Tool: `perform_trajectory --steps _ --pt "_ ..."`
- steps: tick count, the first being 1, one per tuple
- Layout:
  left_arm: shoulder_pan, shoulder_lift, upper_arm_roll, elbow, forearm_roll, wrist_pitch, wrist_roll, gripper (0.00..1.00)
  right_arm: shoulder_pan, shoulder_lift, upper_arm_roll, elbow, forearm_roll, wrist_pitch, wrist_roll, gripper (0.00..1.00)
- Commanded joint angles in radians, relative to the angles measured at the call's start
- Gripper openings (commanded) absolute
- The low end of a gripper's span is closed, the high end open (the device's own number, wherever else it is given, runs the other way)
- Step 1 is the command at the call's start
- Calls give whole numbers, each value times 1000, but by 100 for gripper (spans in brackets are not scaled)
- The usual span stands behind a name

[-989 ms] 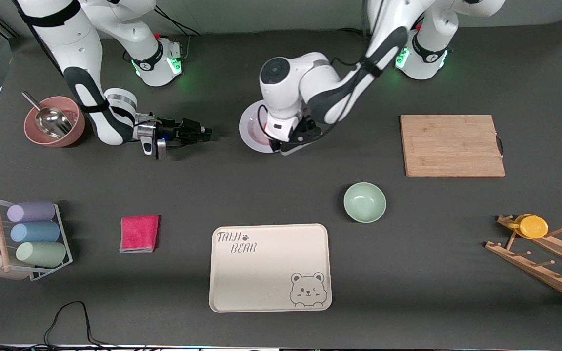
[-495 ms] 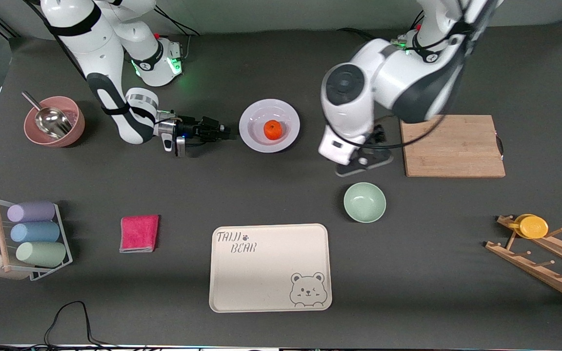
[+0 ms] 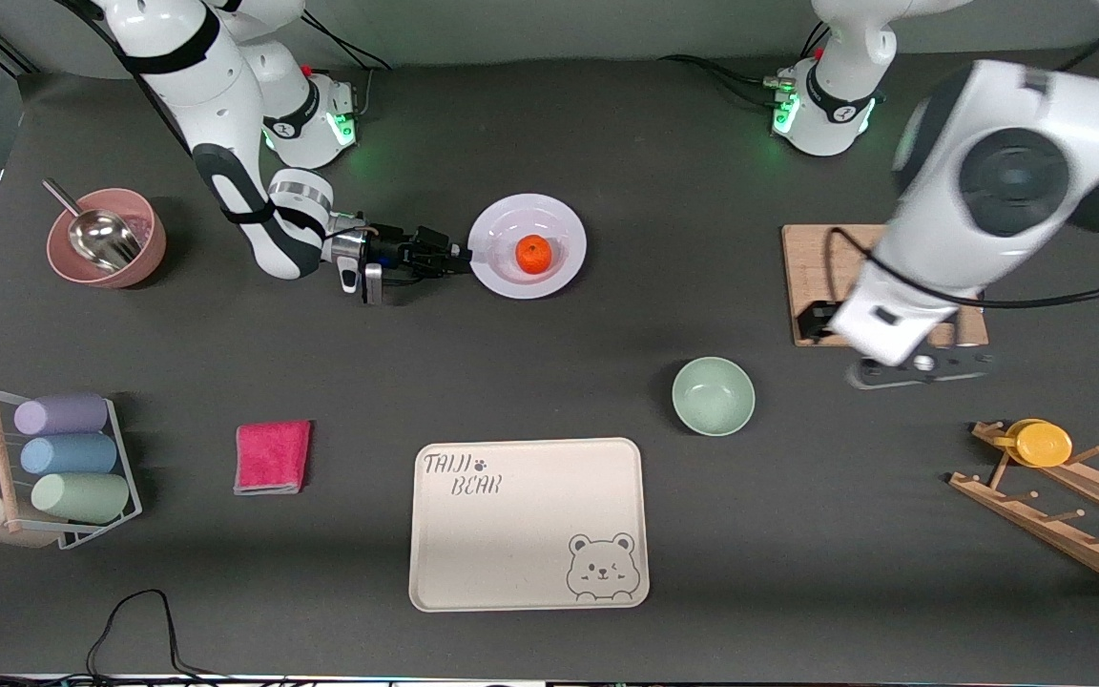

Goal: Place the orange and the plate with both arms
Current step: 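Withdraw the left gripper while the right gripper grips the plate rim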

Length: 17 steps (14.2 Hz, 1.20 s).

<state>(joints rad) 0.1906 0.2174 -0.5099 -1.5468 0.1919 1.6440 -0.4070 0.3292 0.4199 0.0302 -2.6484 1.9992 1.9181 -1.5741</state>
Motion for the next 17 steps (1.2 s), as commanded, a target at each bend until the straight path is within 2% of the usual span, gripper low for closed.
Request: perform_trajectory --steps 1,4,8,9,12,14,15,17 --pt "126 -49 -13 -7 -69 -6 156 100 8 29 2 16 30 7 -63 46" --pt "206 -102 -7 -15 -81 -36 238 100 8 42 2 16 32 7 -78 46" --pt "317 -199 2 -13 -83 -183 298 100 36 49 4 16 33 7 -84 46" --pt "326 -213 11 -12 -83 -200 368 100 37 51 5 16 36 5 -84 46" --pt "326 -208 22 -22 -92 -205 398 99 37 59 7 16 38 5 -86 46" --pt "325 -207 22 -59 -159 -167 405 99 37 60 13 16 38 7 -86 44" --pt "314 -204 19 -61 -166 -156 405 98 37 60 13 16 38 7 -86 40" --pt "302 -204 11 -78 -163 -116 410 99 37 60 16 16 38 5 -90 24"
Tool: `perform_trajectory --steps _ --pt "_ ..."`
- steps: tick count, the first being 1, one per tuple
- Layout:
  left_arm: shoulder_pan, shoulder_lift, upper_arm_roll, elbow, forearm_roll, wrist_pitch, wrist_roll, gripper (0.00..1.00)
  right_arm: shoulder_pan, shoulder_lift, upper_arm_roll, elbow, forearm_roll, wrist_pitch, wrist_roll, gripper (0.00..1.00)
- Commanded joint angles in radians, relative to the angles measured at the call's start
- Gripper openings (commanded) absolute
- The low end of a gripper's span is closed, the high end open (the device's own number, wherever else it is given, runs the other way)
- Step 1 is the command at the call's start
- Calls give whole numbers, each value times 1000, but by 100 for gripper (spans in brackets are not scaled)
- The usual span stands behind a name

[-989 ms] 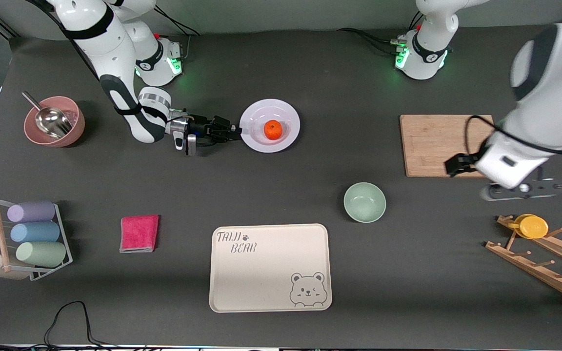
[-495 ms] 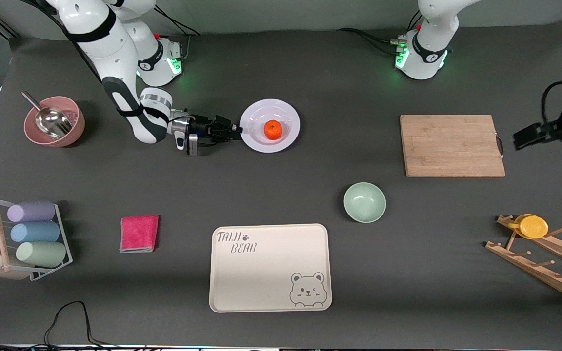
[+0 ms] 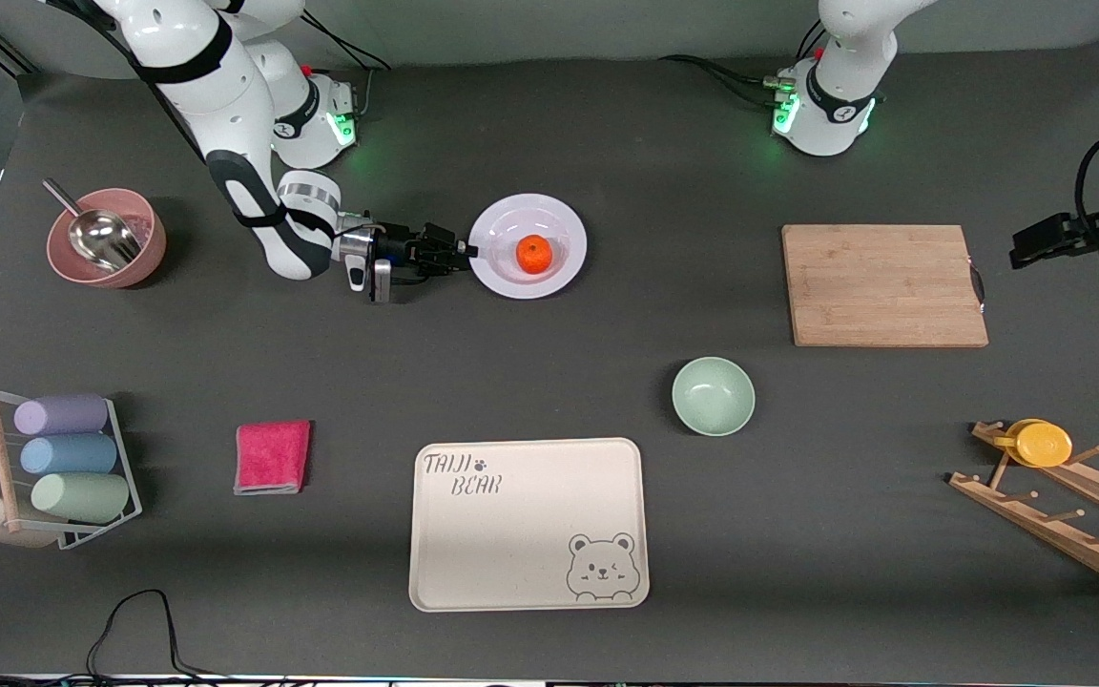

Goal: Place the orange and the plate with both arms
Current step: 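Withdraw the left gripper while the right gripper grips the plate rim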

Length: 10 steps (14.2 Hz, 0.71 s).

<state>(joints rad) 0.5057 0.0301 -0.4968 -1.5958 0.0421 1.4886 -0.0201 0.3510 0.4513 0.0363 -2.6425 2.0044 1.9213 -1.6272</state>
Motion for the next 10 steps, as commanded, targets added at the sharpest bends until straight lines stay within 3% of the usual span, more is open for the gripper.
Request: perform_trajectory --steps 1,5,6,10 --pt "-18 -19 -2 -47 -11 61 25 99 16 30 11 10 33 2 -43 21" --pt "-9 -16 1 -50 -10 75 81 100 16 30 11 12 34 2 -46 9" --pt "-9 -16 1 -55 -10 76 83 100 16 30 13 12 33 1 -46 1" --pt "-7 -18 6 -59 -1 65 83 100 6 21 11 16 34 -16 -31 0"
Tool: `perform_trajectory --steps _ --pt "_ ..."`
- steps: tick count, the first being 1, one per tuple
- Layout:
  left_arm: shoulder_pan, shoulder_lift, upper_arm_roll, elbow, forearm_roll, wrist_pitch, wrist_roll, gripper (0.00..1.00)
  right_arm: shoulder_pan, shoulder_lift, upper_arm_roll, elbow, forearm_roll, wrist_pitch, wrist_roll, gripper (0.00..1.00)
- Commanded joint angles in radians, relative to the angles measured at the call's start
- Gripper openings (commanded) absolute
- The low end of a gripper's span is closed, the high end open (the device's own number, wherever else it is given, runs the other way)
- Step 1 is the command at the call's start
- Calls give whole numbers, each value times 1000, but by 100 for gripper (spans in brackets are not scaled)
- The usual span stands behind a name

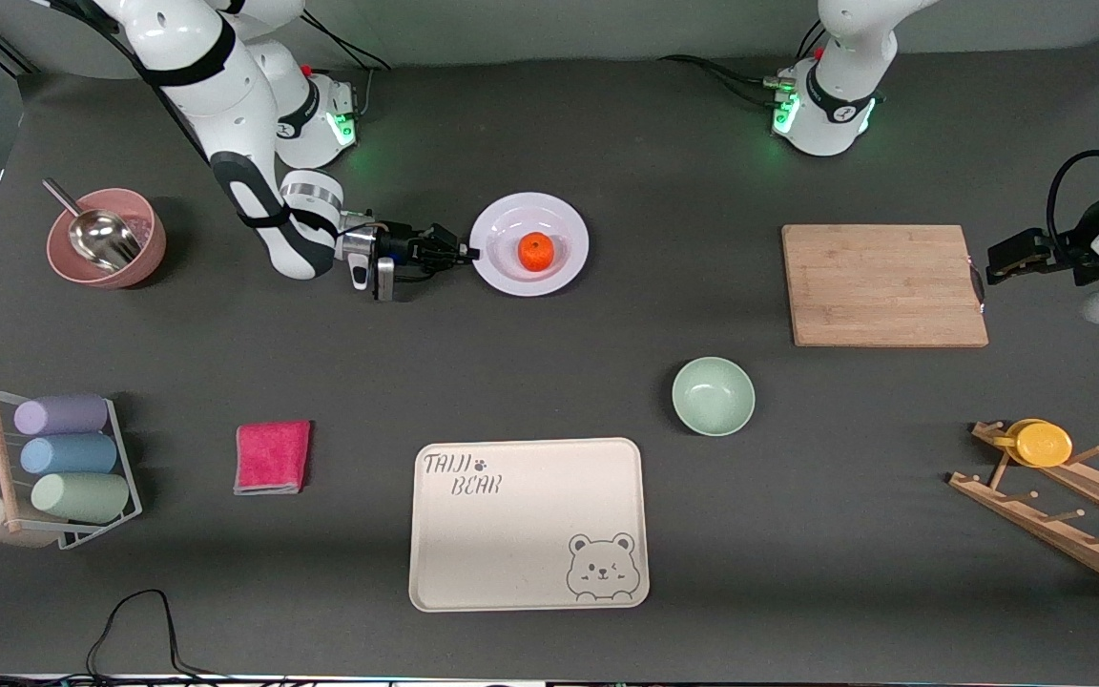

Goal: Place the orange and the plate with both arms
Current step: 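Carry the plate with the right gripper onto the bear tray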

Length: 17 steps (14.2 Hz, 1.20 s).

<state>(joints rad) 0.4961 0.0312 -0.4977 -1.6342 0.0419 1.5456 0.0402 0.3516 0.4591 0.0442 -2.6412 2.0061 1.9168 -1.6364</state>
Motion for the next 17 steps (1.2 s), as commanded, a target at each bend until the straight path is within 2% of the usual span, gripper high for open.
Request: perform_trajectory --steps 1,6,10,13,17 --pt "4 -19 8 -21 -1 8 23 100 -3 4 3 15 31 -25 -7 0" --pt "13 -27 8 -22 1 -10 21 100 -54 -121 -4 7 2 -148 185 0" --pt "15 -27 8 -26 1 -12 23 100 -153 -265 -12 6 -174 -177 393 0" --pt "13 -28 10 -27 1 -12 23 100 -183 -370 -21 7 -217 -179 536 0" --pt "15 -30 10 -30 1 -10 23 100 -200 -398 -24 56 -271 -174 619 0"
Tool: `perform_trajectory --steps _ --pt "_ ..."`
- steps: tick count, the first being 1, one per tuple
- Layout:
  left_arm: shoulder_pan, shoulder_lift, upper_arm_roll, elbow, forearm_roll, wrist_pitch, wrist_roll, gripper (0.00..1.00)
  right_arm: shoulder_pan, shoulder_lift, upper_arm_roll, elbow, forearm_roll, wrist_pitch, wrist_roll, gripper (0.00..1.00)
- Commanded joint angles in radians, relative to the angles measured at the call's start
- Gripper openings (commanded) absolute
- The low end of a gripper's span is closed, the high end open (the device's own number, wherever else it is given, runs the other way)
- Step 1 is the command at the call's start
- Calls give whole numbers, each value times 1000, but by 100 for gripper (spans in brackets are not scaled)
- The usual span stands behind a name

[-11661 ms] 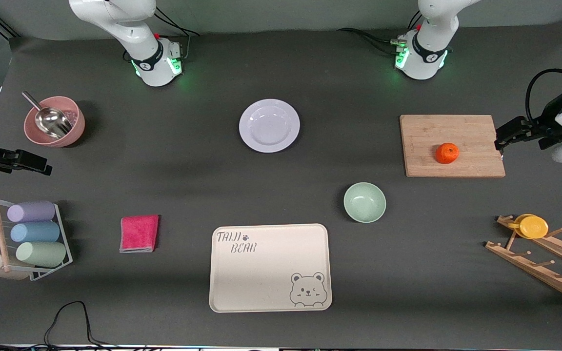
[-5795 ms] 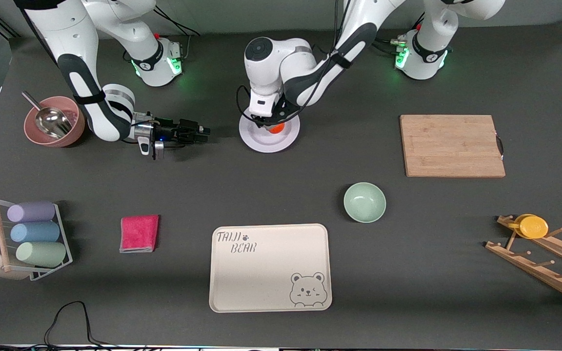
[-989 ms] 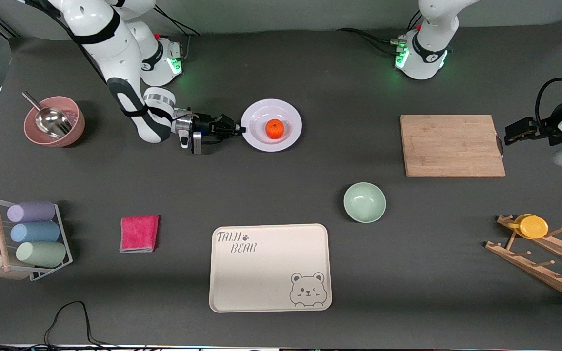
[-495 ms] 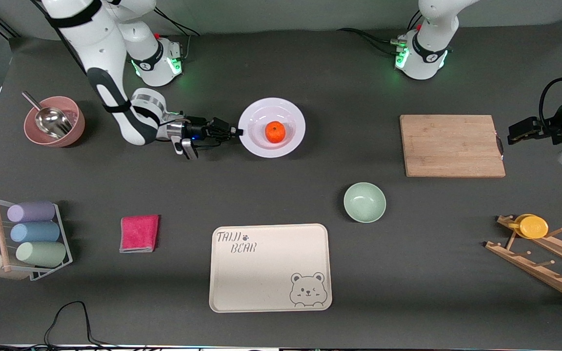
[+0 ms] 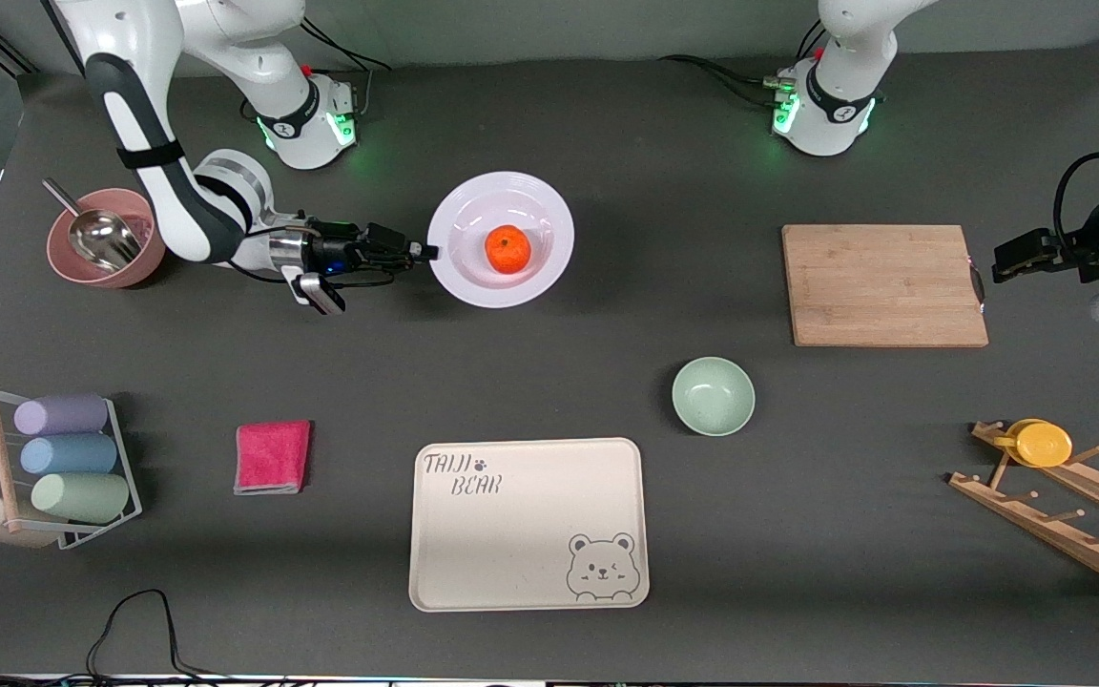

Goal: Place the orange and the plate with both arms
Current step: 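Carry the plate with the right gripper onto the bear tray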

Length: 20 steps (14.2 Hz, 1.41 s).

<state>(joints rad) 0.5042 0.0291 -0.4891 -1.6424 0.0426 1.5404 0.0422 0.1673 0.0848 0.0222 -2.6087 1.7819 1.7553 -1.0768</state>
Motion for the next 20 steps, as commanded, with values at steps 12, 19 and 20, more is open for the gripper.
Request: perform_trajectory --steps 12,19,20 --pt "5 -28 0 -23 0 -3 21 100 -75 611 -37 969 -226 -5 415 0" --pt "5 -28 1 -25 0 -5 19 100 -66 887 -45 1418 -237 76 583 0" --pt "5 -28 1 -23 0 -3 21 100 -62 906 -45 1432 -237 91 569 0"
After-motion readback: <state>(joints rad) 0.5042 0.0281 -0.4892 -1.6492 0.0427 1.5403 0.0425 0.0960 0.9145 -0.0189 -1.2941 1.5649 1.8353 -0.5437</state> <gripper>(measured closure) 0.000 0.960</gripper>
